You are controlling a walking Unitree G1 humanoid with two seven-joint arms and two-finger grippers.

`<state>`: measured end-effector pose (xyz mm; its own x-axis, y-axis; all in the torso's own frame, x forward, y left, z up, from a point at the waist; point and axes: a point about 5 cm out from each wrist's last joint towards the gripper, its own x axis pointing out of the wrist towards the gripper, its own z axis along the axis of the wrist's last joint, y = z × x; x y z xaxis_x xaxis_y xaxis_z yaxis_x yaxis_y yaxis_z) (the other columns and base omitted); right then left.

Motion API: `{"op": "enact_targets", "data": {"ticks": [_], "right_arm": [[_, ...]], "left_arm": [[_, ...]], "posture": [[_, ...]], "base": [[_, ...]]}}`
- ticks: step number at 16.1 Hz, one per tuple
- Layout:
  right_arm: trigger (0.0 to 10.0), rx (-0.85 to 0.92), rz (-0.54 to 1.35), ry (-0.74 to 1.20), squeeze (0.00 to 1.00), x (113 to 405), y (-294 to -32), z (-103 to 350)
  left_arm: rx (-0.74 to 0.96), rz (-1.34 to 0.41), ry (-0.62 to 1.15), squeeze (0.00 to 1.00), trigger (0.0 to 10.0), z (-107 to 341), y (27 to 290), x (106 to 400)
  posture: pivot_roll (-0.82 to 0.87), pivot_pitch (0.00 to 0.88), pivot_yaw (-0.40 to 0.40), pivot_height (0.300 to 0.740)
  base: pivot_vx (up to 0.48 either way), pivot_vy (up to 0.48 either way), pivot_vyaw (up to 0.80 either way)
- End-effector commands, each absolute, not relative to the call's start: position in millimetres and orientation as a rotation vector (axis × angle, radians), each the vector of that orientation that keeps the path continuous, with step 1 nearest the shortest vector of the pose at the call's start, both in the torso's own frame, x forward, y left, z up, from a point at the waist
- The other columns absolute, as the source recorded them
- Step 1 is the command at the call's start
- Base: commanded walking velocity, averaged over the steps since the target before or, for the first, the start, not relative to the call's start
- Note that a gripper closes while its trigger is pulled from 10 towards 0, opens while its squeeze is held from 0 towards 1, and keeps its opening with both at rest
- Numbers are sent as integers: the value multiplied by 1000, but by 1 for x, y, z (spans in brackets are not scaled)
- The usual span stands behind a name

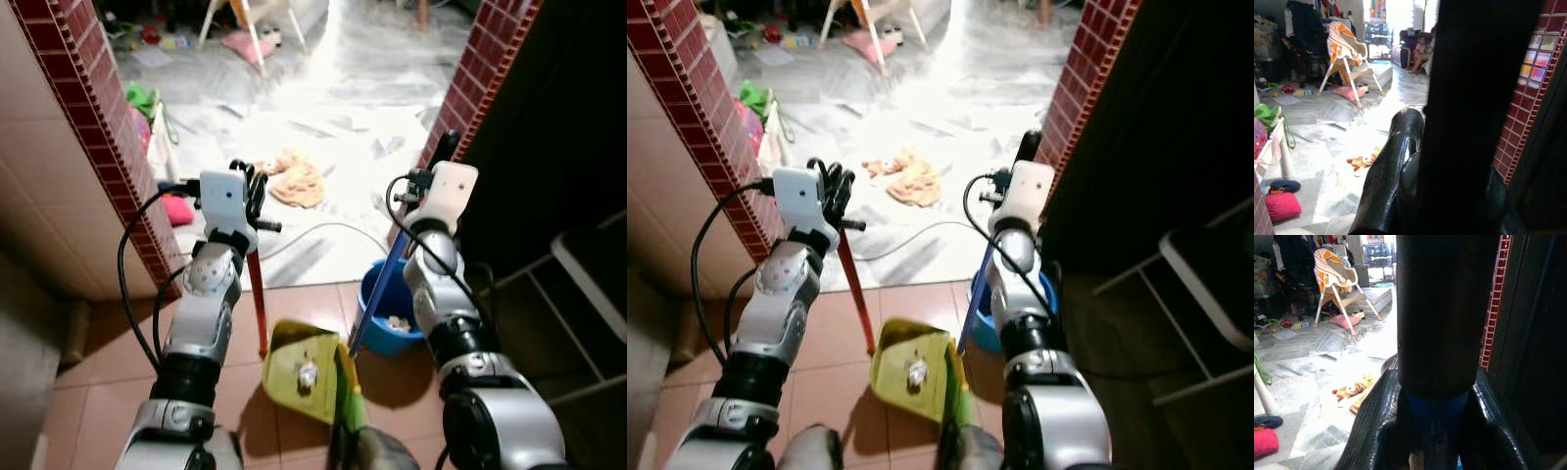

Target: Sweep floor

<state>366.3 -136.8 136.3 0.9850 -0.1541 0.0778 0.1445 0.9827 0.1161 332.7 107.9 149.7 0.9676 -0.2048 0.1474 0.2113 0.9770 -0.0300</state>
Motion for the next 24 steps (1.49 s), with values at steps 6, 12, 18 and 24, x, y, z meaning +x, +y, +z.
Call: {"op": "enact_targets", "data": {"ticks": [6, 12, 18, 24], "right_arm": [[10000, 138, -137, -115, 0, 371, -134, 147], [10000, 105, -102, -148, 0, 369, -140, 149], [10000, 107, -8, -181, 0, 352, -145, 141], [10000, 119, -20, -182, 0, 348, -149, 140]], "left_arm": [[-105, -213, -174, 0, 10000, 160, 103, 335], [-124, -163, -191, 0, 10000, 161, 113, 338], [-91, -92, -187, 0, 10000, 160, 143, 341], [-84, -41, -146, 0, 10000, 145, 155, 331]], "posture": [[-32, 2, -45, 740], [-37, 0, -37, 740], [-42, 0, -13, 740], [-44, 0, 12, 740]], "base": [[-314, 0, 0], [-44, 0, 0], [0, 0, 0], [0, 0, 0]]}}
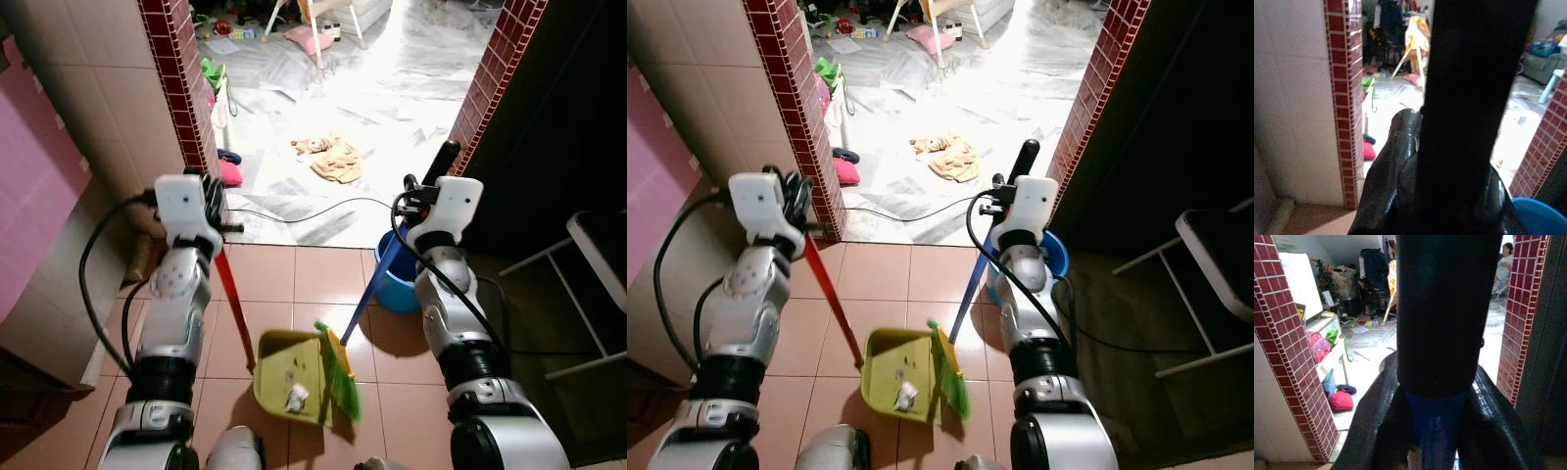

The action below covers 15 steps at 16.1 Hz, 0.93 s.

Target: Sweep floor

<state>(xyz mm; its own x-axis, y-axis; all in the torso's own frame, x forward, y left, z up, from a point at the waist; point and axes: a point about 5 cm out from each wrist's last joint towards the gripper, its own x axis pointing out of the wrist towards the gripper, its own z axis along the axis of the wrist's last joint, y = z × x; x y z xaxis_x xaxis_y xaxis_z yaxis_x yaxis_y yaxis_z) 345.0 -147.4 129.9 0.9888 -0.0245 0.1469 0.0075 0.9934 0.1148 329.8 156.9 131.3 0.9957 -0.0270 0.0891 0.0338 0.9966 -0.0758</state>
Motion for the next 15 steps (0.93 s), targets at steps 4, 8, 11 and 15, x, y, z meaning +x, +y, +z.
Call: {"op": "enact_targets", "data": {"ticks": [4, 8, 11, 15], "right_arm": [[10000, 14, -42, -85, 0, 321, -166, 106], [10000, -37, -75, -54, 0, 311, -175, 96], [10000, -12, -81, -58, 0, 313, -170, 99], [10000, 8, -109, -116, 0, 311, -173, 108]], "left_arm": [[-108, 85, -218, 0, 10000, 164, 180, 337], [-71, 96, -217, 0, 10000, 171, 185, 346], [-59, 42, -219, 0, 10000, 171, 172, 344], [-147, 84, -158, 0, 10000, 153, 175, 336]], "posture": [[-44, 0, -25, 740], [-30, 0, -68, 740], [-32, 0, -52, 740], [-71, 0, 52, 740]], "base": [[0, 0, 0], [0, 0, 0], [0, 0, 0], [0, 0, 0]]}}
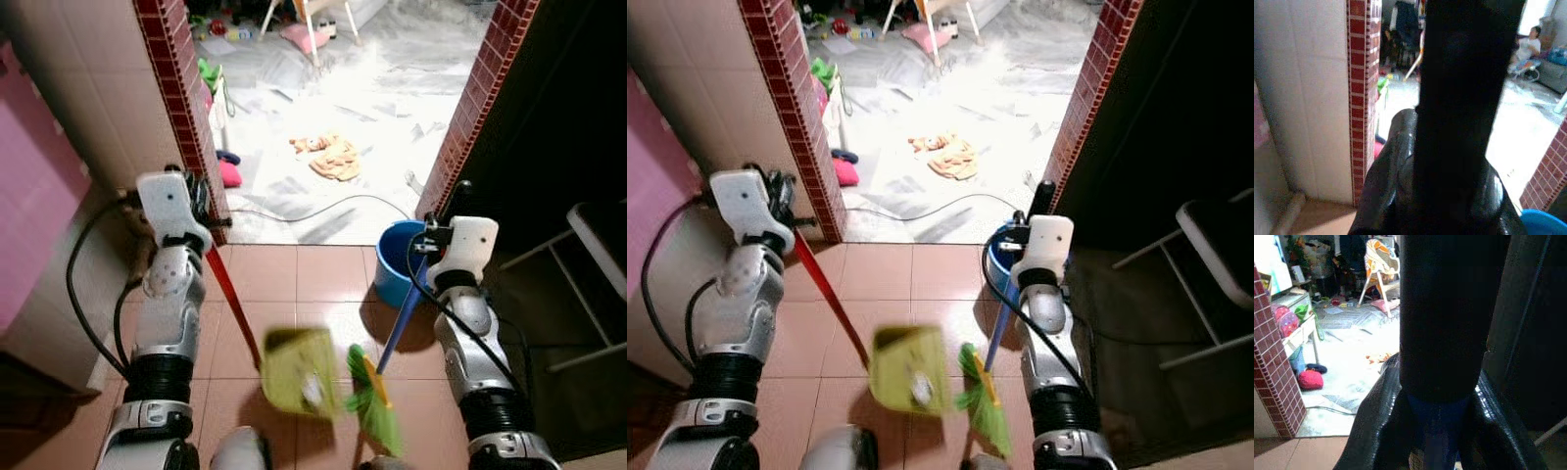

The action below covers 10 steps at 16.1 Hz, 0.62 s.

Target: Sweep floor

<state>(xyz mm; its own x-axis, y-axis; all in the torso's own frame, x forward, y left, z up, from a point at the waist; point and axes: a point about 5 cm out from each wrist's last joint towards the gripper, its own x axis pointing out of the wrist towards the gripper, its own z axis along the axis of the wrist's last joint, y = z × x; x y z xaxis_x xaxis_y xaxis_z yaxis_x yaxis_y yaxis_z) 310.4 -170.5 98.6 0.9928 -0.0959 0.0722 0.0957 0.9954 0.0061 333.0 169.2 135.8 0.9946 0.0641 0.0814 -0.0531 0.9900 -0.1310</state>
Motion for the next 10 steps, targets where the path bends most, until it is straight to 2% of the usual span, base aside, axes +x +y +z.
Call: {"op": "enact_targets", "data": {"ticks": [1, 3, 8, 10], "right_arm": [[10000, 25, -131, -108, 0, 312, -176, 108], [10000, 32, -135, -103, 0, 314, -177, 109], [10000, 22, -76, -88, 0, 323, -166, 111], [10000, 18, -63, -94, 0, 325, -166, 113]], "left_arm": [[-147, 84, -157, 0, 10000, 154, 175, 339], [-139, 56, -165, 0, 10000, 157, 171, 341], [-184, 116, -205, 0, 10000, 169, 182, 340], [-191, 162, -251, 0, 10000, 182, 189, 342]], "posture": [[-75, 0, 54, 740], [-71, 0, 43, 740], [-48, 0, 0, 740], [-51, 0, 0, 740]], "base": [[0, 0, -438], [0, 0, -725], [0, 0, -800], [0, 0, 0]]}}
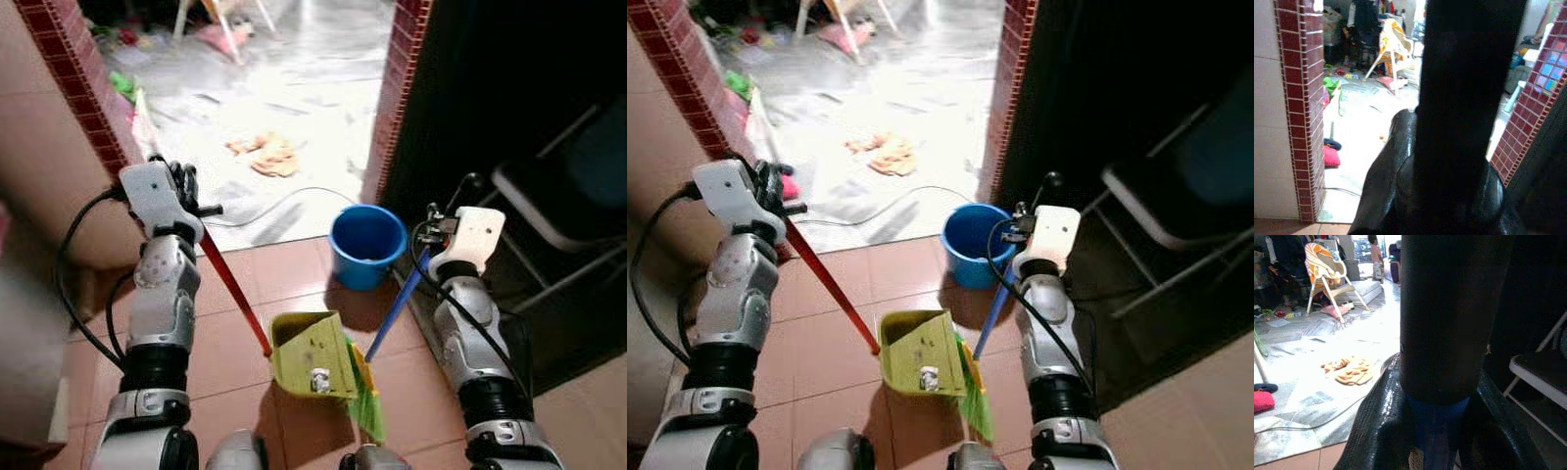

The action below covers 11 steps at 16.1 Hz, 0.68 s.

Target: Sweep floor

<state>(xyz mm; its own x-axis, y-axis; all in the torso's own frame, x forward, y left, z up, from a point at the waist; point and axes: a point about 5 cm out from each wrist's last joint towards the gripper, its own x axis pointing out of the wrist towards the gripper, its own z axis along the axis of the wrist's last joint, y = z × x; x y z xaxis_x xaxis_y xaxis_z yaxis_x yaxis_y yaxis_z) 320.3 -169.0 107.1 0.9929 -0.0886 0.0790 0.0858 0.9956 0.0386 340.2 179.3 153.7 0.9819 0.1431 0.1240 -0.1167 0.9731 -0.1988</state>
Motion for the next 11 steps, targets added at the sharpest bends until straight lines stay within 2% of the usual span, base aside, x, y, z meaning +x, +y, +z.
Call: {"op": "enact_targets", "data": {"ticks": [1, 3, 11], "right_arm": [[10000, 16, -62, -92, 0, 325, -166, 113], [10000, 4, -69, -77, 0, 322, -170, 108], [10000, -16, -59, -48, 0, 319, -175, 102]], "left_arm": [[-200, 186, -270, 0, 10000, 189, 192, 342], [-246, 252, -337, 0, 10000, 212, 202, 344], [-339, 320, -467, 0, 10000, 251, 216, 341]], "posture": [[-51, 0, 0, 740], [-57, 0, -2, 740], [-59, 0, -15, 740]], "base": [[0, 0, 0], [0, 0, 0], [0, 0, 0]]}}
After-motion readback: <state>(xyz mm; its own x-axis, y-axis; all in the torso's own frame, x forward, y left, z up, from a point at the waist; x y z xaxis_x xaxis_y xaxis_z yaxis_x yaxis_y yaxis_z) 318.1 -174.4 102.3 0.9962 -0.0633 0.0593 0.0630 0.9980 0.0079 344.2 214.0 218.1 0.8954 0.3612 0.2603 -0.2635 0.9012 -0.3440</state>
